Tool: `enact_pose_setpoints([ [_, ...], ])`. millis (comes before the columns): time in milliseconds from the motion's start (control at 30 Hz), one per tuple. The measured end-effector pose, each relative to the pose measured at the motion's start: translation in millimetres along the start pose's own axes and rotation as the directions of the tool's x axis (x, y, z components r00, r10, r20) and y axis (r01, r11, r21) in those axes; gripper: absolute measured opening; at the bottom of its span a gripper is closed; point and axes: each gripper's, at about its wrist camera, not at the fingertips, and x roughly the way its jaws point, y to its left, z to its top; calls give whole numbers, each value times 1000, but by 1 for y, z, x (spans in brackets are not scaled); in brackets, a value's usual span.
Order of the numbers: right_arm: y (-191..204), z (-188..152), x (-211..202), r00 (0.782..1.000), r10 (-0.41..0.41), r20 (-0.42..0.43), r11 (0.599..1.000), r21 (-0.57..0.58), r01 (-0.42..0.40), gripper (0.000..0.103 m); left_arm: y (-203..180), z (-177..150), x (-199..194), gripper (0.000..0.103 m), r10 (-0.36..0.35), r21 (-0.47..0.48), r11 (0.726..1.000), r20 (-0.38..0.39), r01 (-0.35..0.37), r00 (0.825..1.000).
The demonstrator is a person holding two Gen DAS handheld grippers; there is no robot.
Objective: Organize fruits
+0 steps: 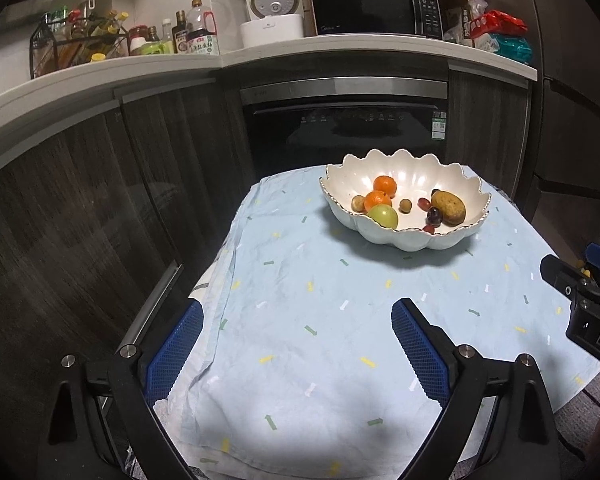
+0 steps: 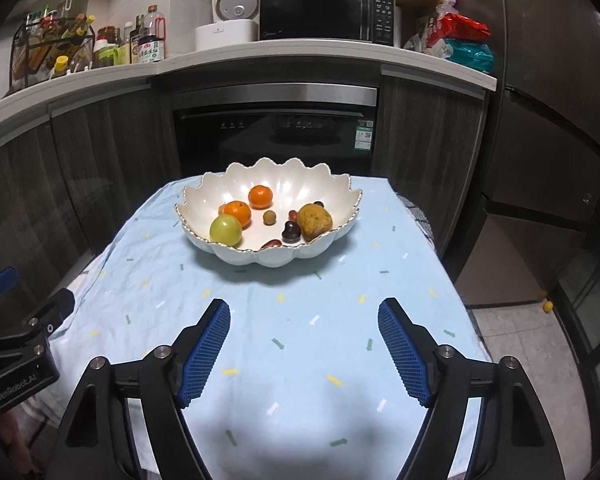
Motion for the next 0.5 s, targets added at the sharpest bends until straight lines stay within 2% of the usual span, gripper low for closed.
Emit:
enact_pose_setpoints([
  [500, -11, -3, -13, 1000, -4, 13, 1000, 25, 4, 77, -4, -6, -12, 99, -2, 5, 1000, 7, 1, 1000],
])
